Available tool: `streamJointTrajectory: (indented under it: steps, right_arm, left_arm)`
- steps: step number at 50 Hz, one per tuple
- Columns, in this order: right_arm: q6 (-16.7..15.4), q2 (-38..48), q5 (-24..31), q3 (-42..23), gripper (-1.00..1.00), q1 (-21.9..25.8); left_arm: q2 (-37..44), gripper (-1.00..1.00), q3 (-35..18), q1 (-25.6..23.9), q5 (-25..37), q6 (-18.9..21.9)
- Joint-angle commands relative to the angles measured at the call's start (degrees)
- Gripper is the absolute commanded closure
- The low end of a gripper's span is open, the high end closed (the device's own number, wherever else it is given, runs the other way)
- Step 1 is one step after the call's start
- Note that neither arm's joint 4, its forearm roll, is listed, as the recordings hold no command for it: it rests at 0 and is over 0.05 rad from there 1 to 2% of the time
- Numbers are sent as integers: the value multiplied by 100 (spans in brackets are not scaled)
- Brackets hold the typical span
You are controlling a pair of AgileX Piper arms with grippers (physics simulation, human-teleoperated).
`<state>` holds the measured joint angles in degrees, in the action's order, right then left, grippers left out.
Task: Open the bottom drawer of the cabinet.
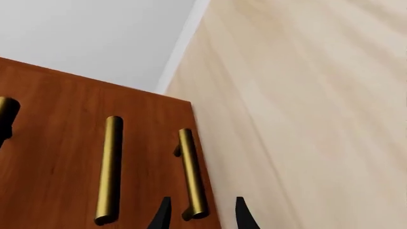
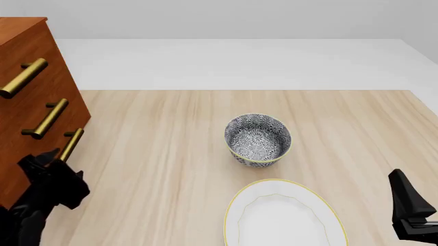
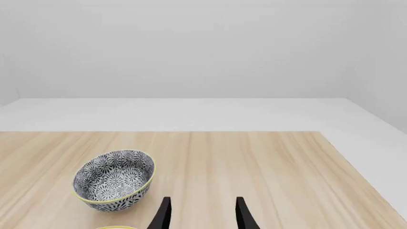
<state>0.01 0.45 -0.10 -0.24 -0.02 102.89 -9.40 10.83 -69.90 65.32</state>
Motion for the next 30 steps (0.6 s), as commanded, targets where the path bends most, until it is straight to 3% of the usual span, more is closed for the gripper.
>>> streamJointTrajectory:
  steps: [1, 30]
  right_arm:
    - [0, 0, 0, 0, -100, 1]
    - [1, 0, 0, 0, -100, 0]
  left_arm:
    - [392, -100, -234, 3, 0, 52]
    - [1032, -100, -585, 584, 0, 0]
